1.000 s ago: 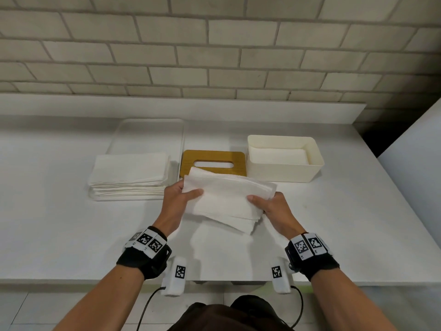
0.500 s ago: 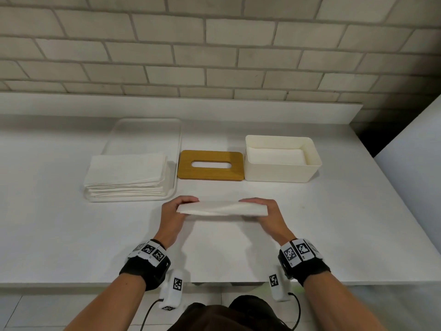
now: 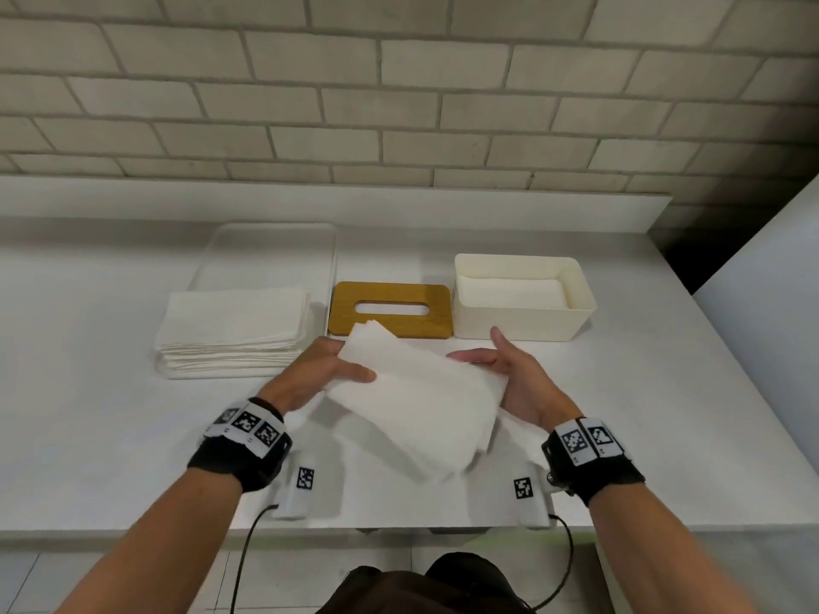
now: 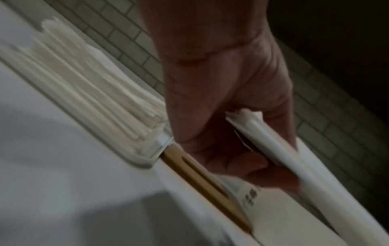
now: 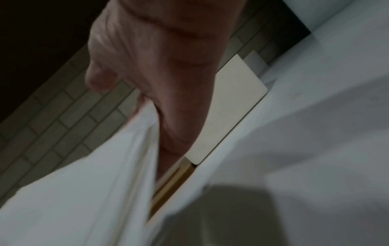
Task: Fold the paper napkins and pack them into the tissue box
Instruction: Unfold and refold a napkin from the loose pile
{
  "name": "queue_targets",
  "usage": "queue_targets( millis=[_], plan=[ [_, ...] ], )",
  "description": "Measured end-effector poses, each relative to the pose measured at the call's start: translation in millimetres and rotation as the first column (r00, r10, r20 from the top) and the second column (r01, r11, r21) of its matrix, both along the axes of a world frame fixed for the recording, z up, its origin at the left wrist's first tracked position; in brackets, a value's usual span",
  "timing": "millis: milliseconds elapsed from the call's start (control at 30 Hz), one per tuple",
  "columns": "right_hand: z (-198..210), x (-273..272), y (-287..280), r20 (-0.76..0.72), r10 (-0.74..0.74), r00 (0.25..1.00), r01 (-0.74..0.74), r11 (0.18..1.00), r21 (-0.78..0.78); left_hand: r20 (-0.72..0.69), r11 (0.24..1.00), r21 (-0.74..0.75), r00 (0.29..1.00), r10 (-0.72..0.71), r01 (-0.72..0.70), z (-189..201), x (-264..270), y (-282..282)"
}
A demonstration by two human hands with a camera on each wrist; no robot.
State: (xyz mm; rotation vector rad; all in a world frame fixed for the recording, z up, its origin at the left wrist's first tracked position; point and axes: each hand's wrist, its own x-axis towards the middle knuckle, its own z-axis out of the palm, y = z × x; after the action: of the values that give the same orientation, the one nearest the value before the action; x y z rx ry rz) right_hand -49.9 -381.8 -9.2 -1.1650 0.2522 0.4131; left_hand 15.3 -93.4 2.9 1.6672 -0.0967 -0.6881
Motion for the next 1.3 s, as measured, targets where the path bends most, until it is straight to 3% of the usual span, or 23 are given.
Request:
queue_targets(
  millis=[100,167,233,333,433,500,600,733,967,1300],
  plan=[
    [11.7,9.1,4.5,-0.058,0.267,0.962,-0.269,0.962,-0.032,-0.038,0.984,0.087,0.987,-0.154,0.157,15.4,9.0,-6.0],
    [16.8,7.5,21.3,-0.067,0.396,0.916,-0.4,0.883,-0.244,-0.031,0.978,0.105,0.984,-0.176,0.178,19.5,10.7,-16.4],
    [18.6,4.2,39.0,-0.071,0.449,0.891,-0.434,0.796,-0.421,0.004,0.982,0.096,0.987,-0.162,0.161,23.4,12.5,-27.5],
    [14.7,6.5,52.0,0.047,0.285,0.957,-0.23,0.852,-0.47,0.053,0.996,-0.078,0.998,-0.03,0.034,26.8,11.7,-36.1],
    [13.2,10.7,53.9,0.155,-0.066,0.986,0.105,0.96,-0.26,-0.043,0.93,-0.36,0.997,0.07,-0.081,11.6,1.9,-36.3],
    [14.9,11.7,55.7,0.214,-0.171,0.962,0.207,0.965,-0.162,-0.073,0.92,-0.39,0.997,0.023,-0.049,-3.5,-10.4,-41.3],
    [16.4,8.7,63.1,0.298,-0.165,0.94,0.221,0.961,-0.167,0.048,0.962,-0.26,0.994,0.103,-0.087,-14.5,-22.7,-54.9],
    [11.0,6.1,68.4,0.355,-0.175,0.918,0.258,0.945,-0.202,0.108,0.929,-0.278,0.953,0.282,-0.243,-15.7,-28.7,-60.2],
    [-12.0,2.2,69.0,0.278,-0.111,0.954,0.205,0.92,-0.335,0.064,0.917,-0.259,0.942,0.328,-0.302,-33.4,-40.6,-59.2],
    [-10.7,-5.3,77.3,0.287,-0.113,0.951,0.201,0.934,-0.296,0.072,0.898,-0.306,0.933,0.353,-0.316,-25.4,-40.4,-58.4]
  ],
)
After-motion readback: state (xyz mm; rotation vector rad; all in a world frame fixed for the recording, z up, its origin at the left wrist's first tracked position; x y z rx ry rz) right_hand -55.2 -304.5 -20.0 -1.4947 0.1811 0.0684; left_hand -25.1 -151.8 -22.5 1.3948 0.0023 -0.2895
